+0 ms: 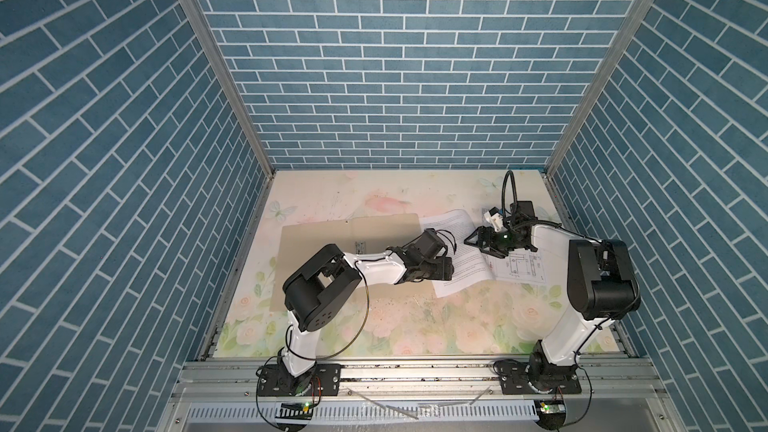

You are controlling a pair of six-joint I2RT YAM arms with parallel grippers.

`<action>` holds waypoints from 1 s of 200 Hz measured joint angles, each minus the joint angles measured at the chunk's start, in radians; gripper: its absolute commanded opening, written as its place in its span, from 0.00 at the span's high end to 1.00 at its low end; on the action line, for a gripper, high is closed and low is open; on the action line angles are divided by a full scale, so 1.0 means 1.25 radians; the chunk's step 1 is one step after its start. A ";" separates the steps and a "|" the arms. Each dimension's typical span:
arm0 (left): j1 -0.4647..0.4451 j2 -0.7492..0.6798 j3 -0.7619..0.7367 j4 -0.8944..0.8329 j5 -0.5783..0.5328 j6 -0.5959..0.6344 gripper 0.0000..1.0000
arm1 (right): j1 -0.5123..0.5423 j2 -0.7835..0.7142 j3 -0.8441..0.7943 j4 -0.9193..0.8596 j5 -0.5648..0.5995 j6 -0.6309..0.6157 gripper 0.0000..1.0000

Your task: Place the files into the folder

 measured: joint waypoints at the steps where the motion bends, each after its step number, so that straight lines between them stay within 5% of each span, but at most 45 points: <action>1: 0.000 0.000 0.000 0.001 0.000 0.000 0.17 | 0.000 -0.001 0.000 0.000 -0.002 0.001 0.19; 200: -0.022 -0.068 -0.155 0.180 0.014 -0.076 0.17 | 0.000 -0.129 -0.220 0.093 -0.128 0.161 0.35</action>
